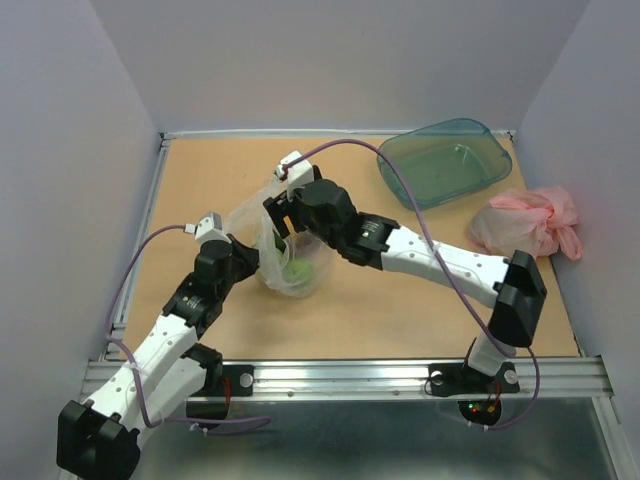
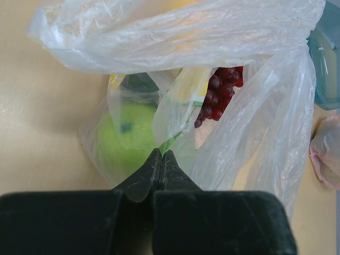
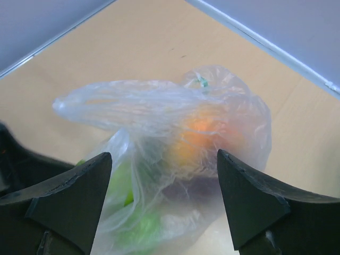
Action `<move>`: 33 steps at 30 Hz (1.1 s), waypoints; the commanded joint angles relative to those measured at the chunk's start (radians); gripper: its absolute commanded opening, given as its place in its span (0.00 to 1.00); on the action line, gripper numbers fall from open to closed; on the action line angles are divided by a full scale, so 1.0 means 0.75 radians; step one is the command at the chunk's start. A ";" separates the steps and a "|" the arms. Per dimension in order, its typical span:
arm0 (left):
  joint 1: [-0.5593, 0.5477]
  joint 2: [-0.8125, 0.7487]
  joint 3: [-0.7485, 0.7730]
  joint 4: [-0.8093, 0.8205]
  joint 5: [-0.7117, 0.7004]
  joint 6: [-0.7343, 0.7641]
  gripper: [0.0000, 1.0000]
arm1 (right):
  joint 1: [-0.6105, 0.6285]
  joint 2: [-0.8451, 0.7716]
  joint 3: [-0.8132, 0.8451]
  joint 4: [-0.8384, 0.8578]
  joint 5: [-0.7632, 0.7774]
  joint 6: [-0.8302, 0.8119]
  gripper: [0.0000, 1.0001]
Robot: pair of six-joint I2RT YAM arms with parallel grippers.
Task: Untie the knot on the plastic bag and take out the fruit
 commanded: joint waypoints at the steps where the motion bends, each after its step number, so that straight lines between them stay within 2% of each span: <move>1: -0.003 -0.034 0.052 0.001 -0.033 0.036 0.00 | -0.044 0.187 0.218 0.005 0.042 0.079 0.84; 9: -0.003 -0.052 0.050 0.002 -0.041 0.047 0.00 | -0.097 0.449 0.351 0.007 0.042 0.161 0.84; 13: -0.003 -0.052 0.056 -0.007 -0.049 0.045 0.00 | -0.163 0.490 0.308 0.007 0.046 0.257 0.75; 14: -0.003 -0.054 0.056 -0.013 -0.061 0.041 0.00 | -0.193 0.478 0.294 0.005 0.048 0.294 0.65; 16: -0.003 -0.056 0.056 -0.023 -0.094 0.034 0.00 | -0.222 0.455 0.233 0.005 0.076 0.321 0.53; 17: -0.003 -0.065 0.056 -0.033 -0.106 0.022 0.00 | -0.236 0.425 0.208 0.009 0.091 0.333 0.38; 19: -0.003 -0.067 0.060 -0.037 -0.133 0.008 0.00 | -0.277 0.378 0.159 0.011 0.126 0.368 0.18; 20: -0.001 -0.065 0.068 -0.039 -0.157 0.002 0.00 | -0.289 0.353 0.096 0.018 0.156 0.386 0.04; 21: -0.001 -0.059 0.074 -0.041 -0.170 -0.002 0.00 | -0.316 0.292 0.067 0.022 0.171 0.394 0.01; 28: 0.063 0.136 0.246 -0.037 -0.225 0.101 0.00 | -0.451 -0.005 -0.321 0.093 0.214 0.580 0.01; 33: 0.228 0.346 0.516 0.008 -0.139 0.267 0.00 | -0.557 -0.213 -0.604 0.220 0.122 0.770 0.01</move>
